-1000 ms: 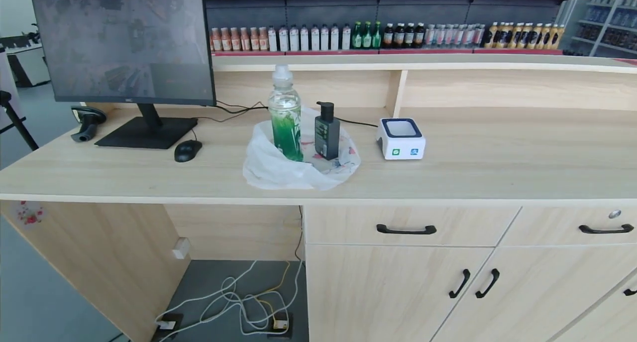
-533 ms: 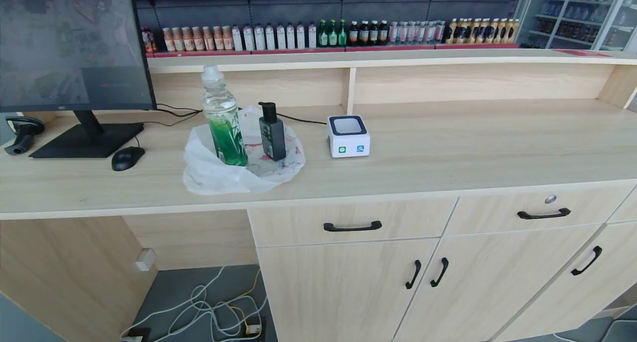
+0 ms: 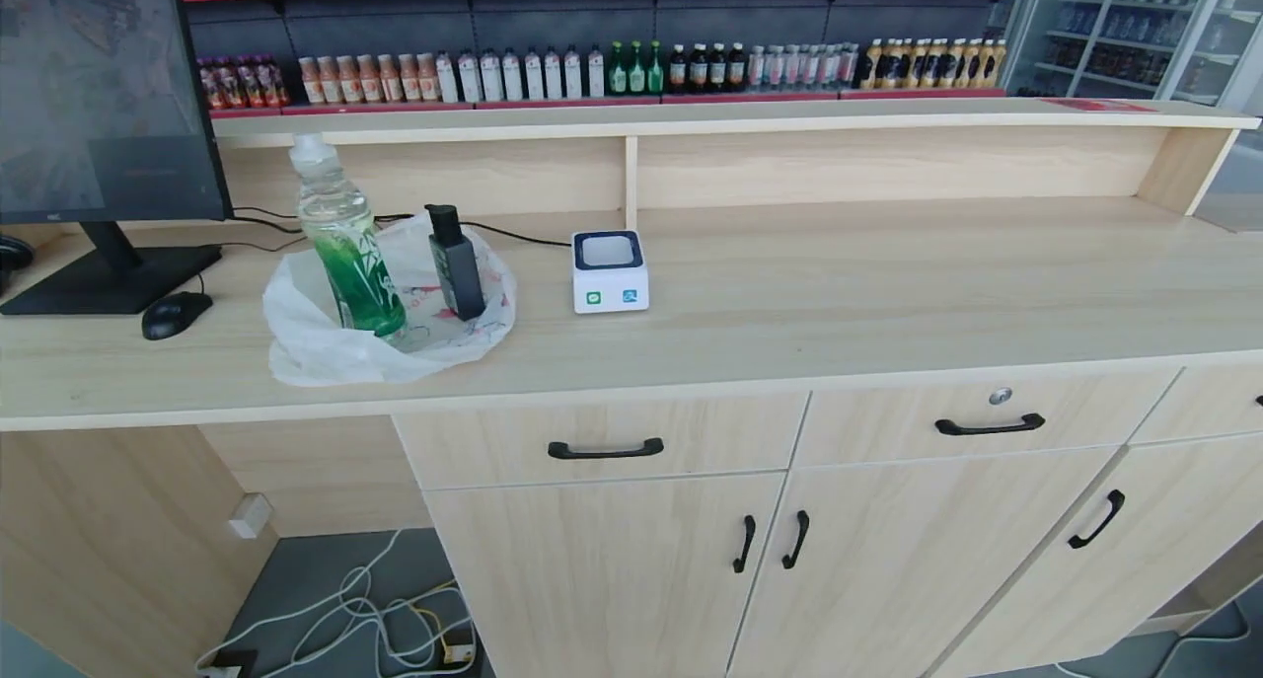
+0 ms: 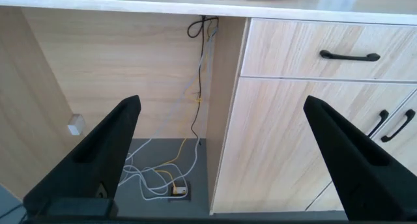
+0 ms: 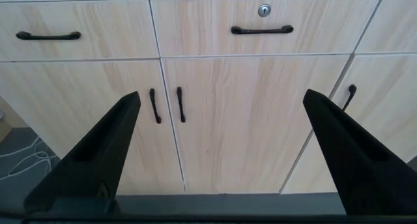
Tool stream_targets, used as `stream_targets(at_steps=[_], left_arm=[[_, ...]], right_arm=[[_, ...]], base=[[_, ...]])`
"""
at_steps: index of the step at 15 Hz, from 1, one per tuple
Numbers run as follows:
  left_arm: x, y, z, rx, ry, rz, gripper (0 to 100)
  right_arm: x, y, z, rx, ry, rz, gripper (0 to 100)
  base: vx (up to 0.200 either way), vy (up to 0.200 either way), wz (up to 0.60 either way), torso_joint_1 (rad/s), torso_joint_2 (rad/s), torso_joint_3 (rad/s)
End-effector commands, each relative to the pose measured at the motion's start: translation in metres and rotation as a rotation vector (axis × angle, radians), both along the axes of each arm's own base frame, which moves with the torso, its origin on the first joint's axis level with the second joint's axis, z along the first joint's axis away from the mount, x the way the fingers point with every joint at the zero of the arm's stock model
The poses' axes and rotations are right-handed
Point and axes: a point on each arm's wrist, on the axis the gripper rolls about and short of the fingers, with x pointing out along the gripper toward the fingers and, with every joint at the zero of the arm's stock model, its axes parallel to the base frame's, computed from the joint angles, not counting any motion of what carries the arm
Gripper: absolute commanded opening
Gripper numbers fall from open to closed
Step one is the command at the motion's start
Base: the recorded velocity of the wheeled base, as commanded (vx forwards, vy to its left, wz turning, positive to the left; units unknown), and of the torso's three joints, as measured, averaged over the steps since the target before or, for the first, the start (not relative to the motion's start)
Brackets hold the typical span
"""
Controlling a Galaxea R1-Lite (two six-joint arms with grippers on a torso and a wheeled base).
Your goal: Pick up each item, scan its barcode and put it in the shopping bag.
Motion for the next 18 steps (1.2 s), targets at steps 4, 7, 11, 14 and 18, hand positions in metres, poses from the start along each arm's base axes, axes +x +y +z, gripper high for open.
stream_targets(at_steps=[4, 7, 11, 14, 18], left_arm=[[0.0000, 0.0000, 0.0001, 0.002, -0.001, -0.001, 100], [0.0000, 0.0000, 0.0001, -0.001, -0.001, -0.001, 100], [0.0000, 0.0000, 0.0001, -0.001, -0.001, -0.001, 100], [0.0000, 0.0000, 0.0001, 0.000, -0.001, -0.001, 100], [0.0000, 0.0000, 0.0001, 0.002, -0.001, -0.001, 100]], right_arm=[[0.0001, 0.0000, 0.0001, 0.007, 0.001, 0.000, 100], [0.0001, 0.0000, 0.0001, 0.005, 0.001, 0.000, 100], [0.0001, 0.0000, 0.0001, 0.002, 0.001, 0.000, 100], [0.0001, 0.0000, 0.0001, -0.001, 0.001, 0.000, 100], [0.0001, 0.0000, 0.0001, -0.004, 0.001, 0.000, 100]], base=[[0.000, -0.150, 0.00, 0.002, 0.00, 0.002], [-0.067, 0.000, 0.00, -0.001, 0.00, 0.001], [-0.200, 0.000, 0.00, 0.002, 0.01, 0.001], [-0.067, 0.000, 0.00, -0.004, 0.00, 0.002], [0.000, 0.000, 0.00, 0.000, 0.00, 0.000]])
